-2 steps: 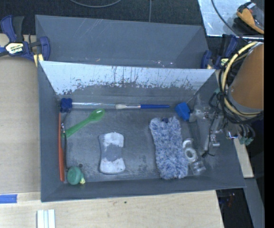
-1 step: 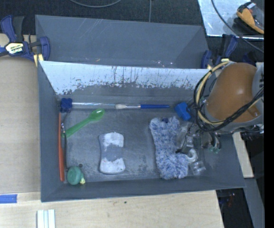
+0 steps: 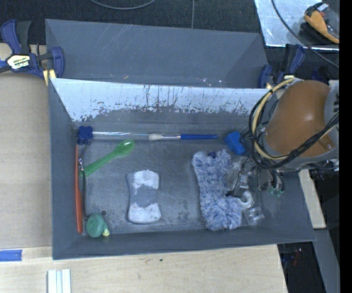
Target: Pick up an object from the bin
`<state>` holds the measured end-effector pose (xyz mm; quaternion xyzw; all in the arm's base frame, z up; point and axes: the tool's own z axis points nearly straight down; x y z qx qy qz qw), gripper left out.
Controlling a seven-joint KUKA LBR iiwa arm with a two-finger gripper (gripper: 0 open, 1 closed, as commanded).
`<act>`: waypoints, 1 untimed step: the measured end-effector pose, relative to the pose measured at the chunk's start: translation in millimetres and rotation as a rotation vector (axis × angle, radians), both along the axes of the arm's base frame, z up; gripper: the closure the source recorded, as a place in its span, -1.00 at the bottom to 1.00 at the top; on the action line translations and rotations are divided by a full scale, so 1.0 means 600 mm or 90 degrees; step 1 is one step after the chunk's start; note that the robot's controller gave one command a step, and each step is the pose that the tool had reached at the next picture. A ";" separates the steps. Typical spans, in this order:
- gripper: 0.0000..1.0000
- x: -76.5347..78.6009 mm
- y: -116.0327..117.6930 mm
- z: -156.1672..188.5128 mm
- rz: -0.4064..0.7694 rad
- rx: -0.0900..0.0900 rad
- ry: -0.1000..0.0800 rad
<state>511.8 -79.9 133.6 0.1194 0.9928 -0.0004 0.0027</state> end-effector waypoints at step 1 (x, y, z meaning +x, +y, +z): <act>1.00 0.033 0.035 -0.078 0.144 -0.002 -0.002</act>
Offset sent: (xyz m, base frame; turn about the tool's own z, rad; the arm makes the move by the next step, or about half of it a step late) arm 0.0069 0.0282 -0.0488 -0.2145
